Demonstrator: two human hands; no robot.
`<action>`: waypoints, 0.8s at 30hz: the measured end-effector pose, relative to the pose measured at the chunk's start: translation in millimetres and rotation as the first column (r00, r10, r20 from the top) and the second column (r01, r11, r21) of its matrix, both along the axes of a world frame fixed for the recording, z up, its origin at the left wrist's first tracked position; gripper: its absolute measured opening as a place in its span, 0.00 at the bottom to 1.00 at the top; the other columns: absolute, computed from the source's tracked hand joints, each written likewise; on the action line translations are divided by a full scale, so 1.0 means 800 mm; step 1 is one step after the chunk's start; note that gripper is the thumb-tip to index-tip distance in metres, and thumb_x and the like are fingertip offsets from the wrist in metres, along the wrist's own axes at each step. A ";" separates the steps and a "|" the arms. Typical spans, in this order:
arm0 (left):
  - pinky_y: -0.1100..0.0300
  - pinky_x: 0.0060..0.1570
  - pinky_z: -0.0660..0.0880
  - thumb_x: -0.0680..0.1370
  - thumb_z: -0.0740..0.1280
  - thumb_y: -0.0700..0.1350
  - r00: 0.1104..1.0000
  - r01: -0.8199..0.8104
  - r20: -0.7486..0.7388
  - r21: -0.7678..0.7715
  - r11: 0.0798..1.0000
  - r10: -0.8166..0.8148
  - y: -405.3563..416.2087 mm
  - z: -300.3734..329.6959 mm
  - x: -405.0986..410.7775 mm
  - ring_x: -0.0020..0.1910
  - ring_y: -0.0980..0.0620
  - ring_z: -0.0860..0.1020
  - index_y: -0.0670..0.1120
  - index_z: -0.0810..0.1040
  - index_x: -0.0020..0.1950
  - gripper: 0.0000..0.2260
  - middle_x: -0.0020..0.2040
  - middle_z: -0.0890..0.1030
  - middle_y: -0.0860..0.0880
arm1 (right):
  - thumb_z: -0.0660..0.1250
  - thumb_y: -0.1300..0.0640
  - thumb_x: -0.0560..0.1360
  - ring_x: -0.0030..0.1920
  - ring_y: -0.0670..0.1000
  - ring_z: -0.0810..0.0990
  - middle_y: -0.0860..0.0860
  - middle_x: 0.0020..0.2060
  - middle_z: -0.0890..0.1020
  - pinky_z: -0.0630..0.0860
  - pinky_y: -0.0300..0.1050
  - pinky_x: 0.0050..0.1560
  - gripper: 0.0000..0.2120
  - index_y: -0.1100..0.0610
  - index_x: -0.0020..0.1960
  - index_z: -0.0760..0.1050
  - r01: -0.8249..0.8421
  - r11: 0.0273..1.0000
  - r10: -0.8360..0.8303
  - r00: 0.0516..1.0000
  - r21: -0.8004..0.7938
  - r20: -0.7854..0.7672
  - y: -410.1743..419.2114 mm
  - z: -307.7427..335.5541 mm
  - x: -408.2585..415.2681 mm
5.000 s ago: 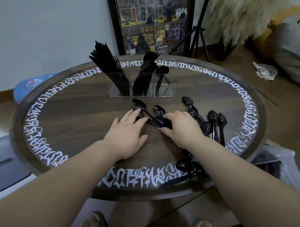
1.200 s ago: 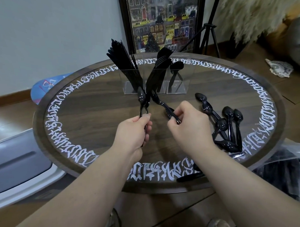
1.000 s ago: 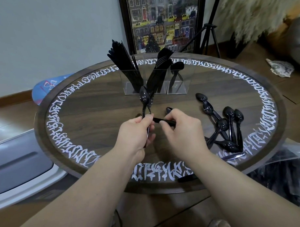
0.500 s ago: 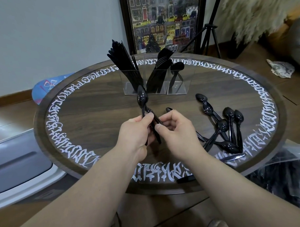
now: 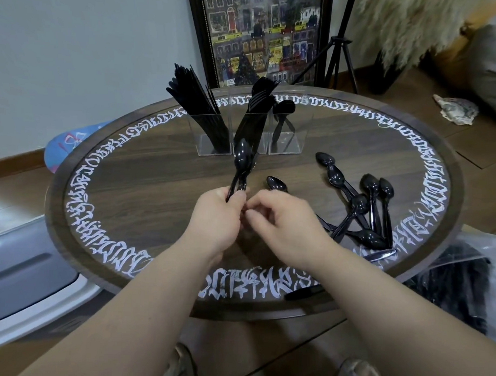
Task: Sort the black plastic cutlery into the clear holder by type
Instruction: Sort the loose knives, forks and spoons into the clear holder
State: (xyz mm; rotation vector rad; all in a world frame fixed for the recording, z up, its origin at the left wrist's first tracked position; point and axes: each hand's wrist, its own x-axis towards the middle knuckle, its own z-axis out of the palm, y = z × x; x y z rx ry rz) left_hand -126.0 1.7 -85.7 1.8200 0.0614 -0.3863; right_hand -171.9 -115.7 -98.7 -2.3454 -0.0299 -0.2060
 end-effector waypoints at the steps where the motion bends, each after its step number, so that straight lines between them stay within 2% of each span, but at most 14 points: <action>1: 0.54 0.41 0.77 0.82 0.60 0.45 0.993 0.062 0.090 0.135 0.989 -0.074 0.004 0.002 0.000 0.38 0.51 0.79 0.52 0.78 0.44 0.10 0.38 0.82 0.47 | 0.66 0.53 0.76 0.36 0.42 0.73 0.43 0.35 0.76 0.71 0.41 0.42 0.03 0.50 0.43 0.76 0.072 0.996 -0.072 0.997 0.054 -0.005 -0.006 0.002 0.003; 3: 0.58 0.35 0.72 0.82 0.58 0.45 0.935 0.145 0.245 0.392 0.908 -0.256 0.009 0.001 0.001 0.33 0.53 0.75 0.50 0.78 0.48 0.09 0.34 0.78 0.50 | 0.68 0.52 0.74 0.34 0.45 0.76 0.45 0.31 0.78 0.75 0.45 0.41 0.06 0.50 0.39 0.76 0.244 0.929 -0.241 0.970 0.278 -0.046 -0.017 0.009 0.008; 5: 0.58 0.38 0.69 0.82 0.58 0.45 0.864 0.167 0.314 0.559 0.812 -0.394 0.009 -0.003 -0.001 0.36 0.52 0.73 0.49 0.78 0.55 0.10 0.40 0.76 0.51 | 0.72 0.49 0.71 0.32 0.48 0.80 0.51 0.33 0.81 0.79 0.50 0.39 0.09 0.52 0.39 0.76 0.339 0.792 -0.321 0.939 0.508 -0.125 -0.021 0.018 0.009; 6: 0.58 0.41 0.68 0.82 0.58 0.45 0.836 0.163 0.331 0.611 0.774 -0.437 0.008 -0.006 -0.002 0.40 0.52 0.73 0.50 0.78 0.59 0.11 0.44 0.75 0.51 | 0.73 0.48 0.70 0.31 0.49 0.80 0.55 0.35 0.82 0.80 0.49 0.38 0.11 0.54 0.40 0.75 0.357 0.733 -0.328 0.931 0.579 -0.159 -0.021 0.020 0.008; 8: 0.61 0.45 0.66 0.82 0.59 0.45 0.806 0.160 0.342 0.660 0.734 -0.483 0.008 -0.009 -0.003 0.45 0.53 0.72 0.51 0.75 0.65 0.13 0.48 0.73 0.52 | 0.73 0.51 0.70 0.30 0.48 0.80 0.56 0.35 0.83 0.79 0.45 0.34 0.11 0.56 0.41 0.75 0.372 0.685 -0.324 0.926 0.627 -0.196 -0.018 0.023 0.007; 10: 0.63 0.45 0.66 0.81 0.59 0.45 0.796 0.156 0.335 0.691 0.706 -0.504 0.011 -0.008 -0.002 0.45 0.54 0.71 0.52 0.73 0.68 0.16 0.48 0.71 0.53 | 0.71 0.58 0.72 0.28 0.48 0.81 0.53 0.32 0.82 0.77 0.42 0.32 0.05 0.57 0.40 0.75 0.389 0.676 -0.344 0.918 0.625 -0.200 -0.016 0.024 0.008; 12: 0.63 0.46 0.68 0.81 0.59 0.44 0.803 0.170 0.301 0.712 0.682 -0.515 0.014 -0.006 -0.001 0.46 0.53 0.73 0.52 0.72 0.69 0.16 0.49 0.72 0.53 | 0.66 0.64 0.74 0.28 0.47 0.81 0.50 0.29 0.80 0.76 0.40 0.30 0.07 0.56 0.38 0.76 0.428 0.626 -0.410 0.892 0.652 -0.192 -0.021 0.025 0.010; 14: 0.61 0.43 0.71 0.82 0.59 0.43 0.862 0.196 0.247 0.642 0.741 -0.443 0.018 -0.006 0.003 0.43 0.52 0.76 0.53 0.74 0.67 0.15 0.46 0.75 0.52 | 0.64 0.65 0.76 0.28 0.46 0.79 0.49 0.31 0.79 0.76 0.38 0.30 0.10 0.55 0.38 0.77 0.460 0.555 -0.483 0.856 0.693 -0.182 -0.034 0.028 0.011; 16: 0.63 0.35 0.71 0.82 0.59 0.42 0.957 0.196 0.118 0.408 0.892 -0.264 0.021 -0.005 0.007 0.35 0.53 0.75 0.52 0.76 0.62 0.12 0.39 0.77 0.51 | 0.63 0.65 0.77 0.29 0.44 0.76 0.50 0.33 0.78 0.74 0.36 0.31 0.11 0.54 0.39 0.78 0.448 0.510 -0.485 0.855 0.734 -0.185 -0.049 0.034 0.010; 18: 0.64 0.32 0.72 0.82 0.59 0.40 0.987 0.155 -0.058 0.139 0.978 -0.148 0.022 0.001 0.007 0.33 0.55 0.75 0.47 0.78 0.58 0.10 0.37 0.77 0.50 | 0.62 0.66 0.77 0.31 0.44 0.73 0.50 0.34 0.78 0.73 0.37 0.33 0.11 0.55 0.41 0.79 0.404 0.497 -0.386 0.896 0.768 -0.221 -0.056 0.034 0.009; 19: 0.64 0.33 0.75 0.82 0.59 0.39 0.981 0.148 -0.129 0.027 0.989 -0.143 0.021 0.005 0.006 0.35 0.56 0.76 0.47 0.79 0.55 0.10 0.38 0.76 0.49 | 0.62 0.66 0.78 0.32 0.44 0.73 0.50 0.34 0.78 0.72 0.37 0.34 0.11 0.55 0.42 0.80 0.384 0.511 -0.325 0.915 0.769 -0.240 -0.057 0.032 0.009; 21: 0.58 0.42 0.78 0.81 0.59 0.38 0.962 0.130 -0.222 -0.134 0.982 -0.158 0.020 0.012 0.004 0.41 0.55 0.80 0.45 0.79 0.52 0.09 0.39 0.76 0.50 | 0.61 0.67 0.78 0.32 0.44 0.73 0.51 0.37 0.79 0.71 0.38 0.34 0.11 0.57 0.45 0.80 0.361 0.545 -0.256 0.931 0.756 -0.259 -0.062 0.030 0.011; 24: 0.55 0.47 0.78 0.82 0.59 0.38 0.952 0.097 -0.272 -0.166 0.981 -0.140 0.026 0.013 0.008 0.43 0.53 0.80 0.44 0.79 0.51 0.09 0.40 0.77 0.49 | 0.60 0.68 0.79 0.31 0.44 0.72 0.53 0.39 0.79 0.71 0.38 0.33 0.12 0.56 0.43 0.78 0.357 0.524 -0.290 0.929 0.774 -0.232 -0.076 0.036 0.011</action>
